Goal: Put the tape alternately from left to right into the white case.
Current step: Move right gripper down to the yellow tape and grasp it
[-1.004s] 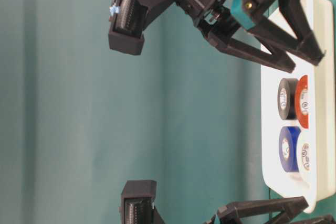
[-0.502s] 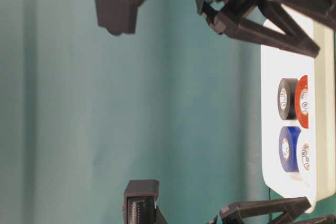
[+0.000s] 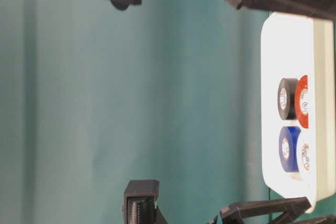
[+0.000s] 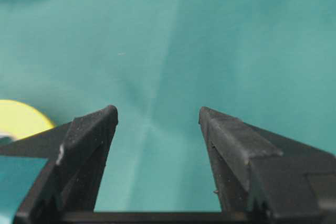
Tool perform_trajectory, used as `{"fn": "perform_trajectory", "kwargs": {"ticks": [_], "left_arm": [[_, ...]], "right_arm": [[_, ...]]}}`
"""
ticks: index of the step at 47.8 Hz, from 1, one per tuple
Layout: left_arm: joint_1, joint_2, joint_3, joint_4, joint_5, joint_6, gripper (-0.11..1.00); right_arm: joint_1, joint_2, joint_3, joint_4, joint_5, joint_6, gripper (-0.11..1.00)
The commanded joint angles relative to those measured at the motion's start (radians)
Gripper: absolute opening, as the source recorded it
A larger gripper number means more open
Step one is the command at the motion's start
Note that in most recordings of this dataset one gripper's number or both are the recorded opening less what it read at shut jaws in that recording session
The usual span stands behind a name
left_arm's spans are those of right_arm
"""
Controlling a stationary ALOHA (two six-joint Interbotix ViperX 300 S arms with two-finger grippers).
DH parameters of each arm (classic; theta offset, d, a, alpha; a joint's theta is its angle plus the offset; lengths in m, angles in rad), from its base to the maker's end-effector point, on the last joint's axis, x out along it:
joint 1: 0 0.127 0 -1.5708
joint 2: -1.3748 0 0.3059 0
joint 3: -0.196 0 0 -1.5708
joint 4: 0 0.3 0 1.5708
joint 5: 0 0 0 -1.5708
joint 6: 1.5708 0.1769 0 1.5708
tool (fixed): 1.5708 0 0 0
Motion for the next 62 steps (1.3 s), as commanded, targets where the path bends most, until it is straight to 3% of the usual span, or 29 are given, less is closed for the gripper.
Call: {"fn": "perform_trajectory", "kwargs": {"ticks": [1,16,31,62], "left_arm": [[-0.003,-0.009,-0.009,-0.002,-0.008,-0.005,0.91],[-0.005,-0.009,-0.011,-0.002,-0.008,-0.025,0.91],[-0.012,-0.009,-0.009,-0.002,-0.008,-0.026,0.91],[-0.012,-0.009,-0.011,-0.002,-0.008,-0.026,0.91]], "right_arm": [[0.031,-0.023,-0.003,0.003,-0.003,0.025,0.70],[0.118,-0.021,0.012,0.003,-0.003,0.123,0.70],[0.152,0.005,0.012,0.003,-0.003,0.189,0.70],[0.153,0.081,-0.014,0.000,0.015,0.221,0.70]]}}
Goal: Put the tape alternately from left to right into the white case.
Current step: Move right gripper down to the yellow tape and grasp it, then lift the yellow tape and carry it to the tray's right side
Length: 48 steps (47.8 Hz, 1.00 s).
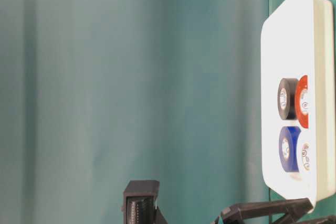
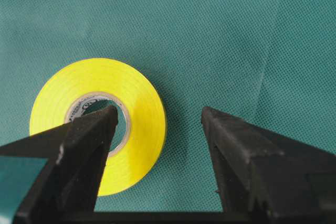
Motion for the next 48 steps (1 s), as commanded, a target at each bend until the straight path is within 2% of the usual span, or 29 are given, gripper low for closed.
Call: {"fn": "perform_trajectory", "kwargs": {"ticks": [1,30,37,42,48], "left_arm": [[-0.003,-0.009,-0.011,-0.002,-0.006,-0.002,0.91],[-0.005,-0.009,-0.008,-0.003,-0.006,-0.020,0.91],[-0.005,-0.009,-0.009,-0.002,-0.008,-0.018,0.91],[-0.006,-0.011,-0.008,-0.002,-0.006,-0.018,0.91],[-0.008,-0.011,-0.006,-0.002,-0.008,-0.018,0.91]], "right_arm": [[0.005,0.000,-0.021,0.000,-0.003,0.002,0.70],[0.014,0.054,-0.026,0.002,-0.003,0.003,0.70],[0.014,0.054,-0.029,0.002,-0.008,0.003,0.67],[0.014,0.054,-0.035,0.002,-0.006,0.003,0.55],[0.014,0.049,-0.041,0.002,-0.008,0.002,0.27]]}}
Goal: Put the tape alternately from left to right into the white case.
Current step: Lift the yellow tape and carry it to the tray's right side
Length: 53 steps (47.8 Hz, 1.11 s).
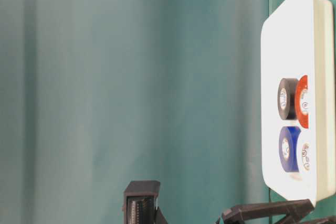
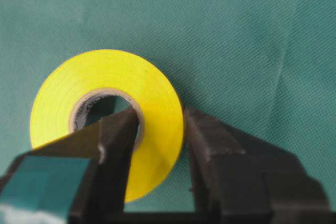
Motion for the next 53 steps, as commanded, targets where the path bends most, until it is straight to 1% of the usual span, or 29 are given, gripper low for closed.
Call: {"fn": "perform_trajectory", "kwargs": {"ticks": [1,18,33,40,47,53], "left_arm": [[-0.003,-0.011,-0.008,-0.003,-0.006,-0.002,0.91],[-0.006,-0.011,-0.008,-0.003,-0.005,-0.002,0.91],[-0.015,-0.012,-0.003,-0.002,-0.005,-0.002,0.91],[-0.020,-0.012,-0.003,-0.002,-0.005,-0.003,0.90],[-0.023,-0.012,-0.003,-0.002,-0.005,-0.002,0.90],[-0.029,-0.012,-0.003,-0.002,-0.005,-0.003,0.90]], "right_arm": [[0.003,-0.017,-0.020,0.000,-0.006,0.000,0.26],[0.003,-0.060,-0.020,0.000,-0.005,0.000,0.26],[0.003,-0.150,-0.021,-0.003,0.003,-0.002,0.26],[-0.012,-0.190,-0.028,-0.008,0.058,-0.003,0.26],[-0.052,-0.209,-0.044,-0.012,0.149,-0.003,0.26],[-0.092,-0.209,-0.058,-0.012,0.189,-0.008,0.26]]}}
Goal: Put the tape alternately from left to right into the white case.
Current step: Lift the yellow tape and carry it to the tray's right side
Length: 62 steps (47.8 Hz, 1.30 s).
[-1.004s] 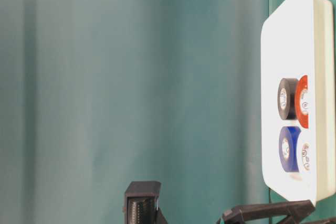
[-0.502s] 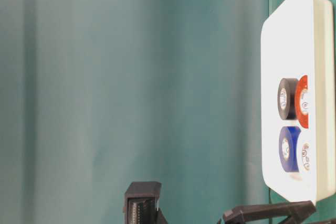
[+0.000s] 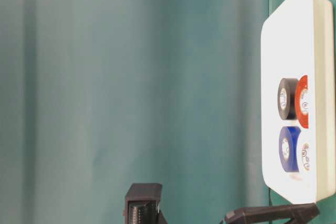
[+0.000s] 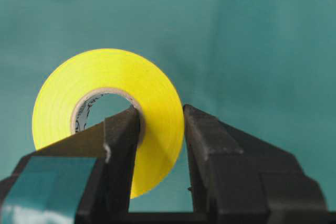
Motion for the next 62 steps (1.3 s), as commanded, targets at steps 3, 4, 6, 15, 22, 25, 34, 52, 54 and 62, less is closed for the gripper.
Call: {"fn": "perform_trajectory", "kwargs": {"ticks": [3,4,6,15,22,25,34,52,54,62], "left_arm": [[-0.008,-0.014,-0.009,-0.002,-0.006,0.002,0.90],[-0.008,-0.012,-0.009,-0.002,-0.006,0.002,0.90],[-0.008,-0.012,-0.009,-0.003,-0.006,0.002,0.90],[-0.008,-0.014,-0.009,-0.002,-0.008,0.002,0.90],[-0.008,-0.014,-0.009,-0.002,-0.008,0.002,0.90],[-0.008,-0.014,-0.009,-0.002,-0.006,0.002,0.90],[-0.008,-0.014,-0.008,-0.002,-0.006,0.002,0.90],[-0.008,-0.012,-0.009,-0.002,-0.008,0.002,0.90],[-0.009,-0.011,-0.009,-0.002,-0.008,0.002,0.90],[-0.008,-0.011,-0.009,-0.002,-0.006,0.002,0.90]], "right_arm": [[-0.040,-0.025,-0.037,-0.003,0.023,-0.006,0.26],[-0.046,-0.025,-0.038,-0.003,0.028,-0.006,0.26],[-0.061,-0.025,-0.043,-0.005,0.029,-0.006,0.26],[-0.141,-0.025,-0.052,-0.017,0.035,-0.011,0.26],[-0.198,-0.025,-0.052,-0.041,0.037,-0.011,0.26],[-0.222,-0.025,-0.054,-0.055,0.035,-0.011,0.26],[-0.273,-0.025,-0.060,-0.094,0.035,-0.011,0.26],[-0.394,-0.025,-0.080,-0.143,0.035,-0.011,0.26],[-0.411,-0.025,-0.078,-0.149,0.035,-0.011,0.26],[-0.492,-0.025,-0.075,-0.178,0.035,-0.011,0.26]]}}
